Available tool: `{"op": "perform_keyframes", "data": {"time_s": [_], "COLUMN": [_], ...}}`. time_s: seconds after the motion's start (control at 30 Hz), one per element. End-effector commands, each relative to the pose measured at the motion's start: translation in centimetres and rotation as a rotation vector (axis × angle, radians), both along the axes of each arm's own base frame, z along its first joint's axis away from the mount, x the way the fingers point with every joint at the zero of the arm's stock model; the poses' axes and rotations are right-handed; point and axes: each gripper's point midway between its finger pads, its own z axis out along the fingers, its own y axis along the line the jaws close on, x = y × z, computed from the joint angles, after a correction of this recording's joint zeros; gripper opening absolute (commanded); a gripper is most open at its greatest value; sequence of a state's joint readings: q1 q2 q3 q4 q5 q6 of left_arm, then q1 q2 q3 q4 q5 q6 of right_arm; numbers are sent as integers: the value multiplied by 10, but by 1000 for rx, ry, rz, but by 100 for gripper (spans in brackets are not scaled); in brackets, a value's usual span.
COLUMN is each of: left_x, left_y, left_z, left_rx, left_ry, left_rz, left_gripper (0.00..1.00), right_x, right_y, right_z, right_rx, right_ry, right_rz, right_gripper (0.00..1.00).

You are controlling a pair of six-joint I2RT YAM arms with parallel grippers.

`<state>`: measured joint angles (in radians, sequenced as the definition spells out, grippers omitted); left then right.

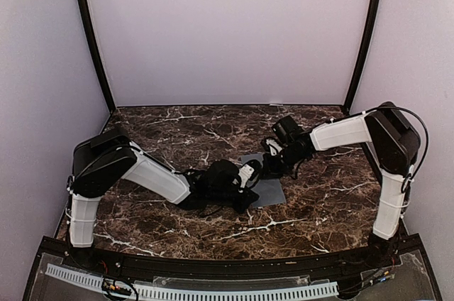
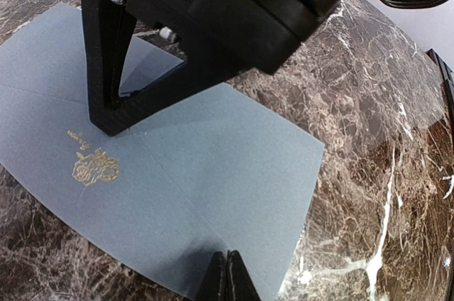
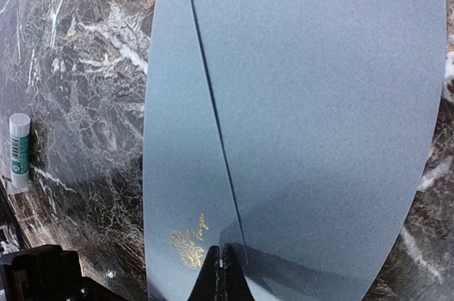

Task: Place the letter into the envelope and seal it

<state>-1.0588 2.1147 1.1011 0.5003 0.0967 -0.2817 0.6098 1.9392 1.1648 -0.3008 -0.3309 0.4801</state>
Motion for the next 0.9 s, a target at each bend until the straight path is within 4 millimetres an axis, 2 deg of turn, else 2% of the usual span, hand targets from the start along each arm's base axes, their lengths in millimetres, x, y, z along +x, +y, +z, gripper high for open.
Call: {"op": "perform_keyframes", "data": {"time_s": [0.0,0.23,0.37,0.47,0.63,0.87], "left_x": [-19,-18,-16,-14,-10,-6], "left_y": [19,20,19,16,9,5], "left_z": [-21,-18,-12,-3,19,50], "left_rx": [93,93,94,89,64,43], "left_ry": [62,53,41,30,12,-11], "left_rz": [-17,-14,-15,-18,-18,-17], "left_gripper": [3,3,3,3,5,11], "right_x": [-4,-10,-12,-9,-12,-17], "right_y": [-30,-40,-36,-26,-3,-11], "right_z": [-25,-28,-17,4,53,100], "right_rx": [-152,-205,-178,-123,33,77], "right_ry": [7,9,1,-28,-81,-170], "right_rz": [-40,-49,-38,-17,54,39], "right_gripper": [0,0,0,0,0,8]}}
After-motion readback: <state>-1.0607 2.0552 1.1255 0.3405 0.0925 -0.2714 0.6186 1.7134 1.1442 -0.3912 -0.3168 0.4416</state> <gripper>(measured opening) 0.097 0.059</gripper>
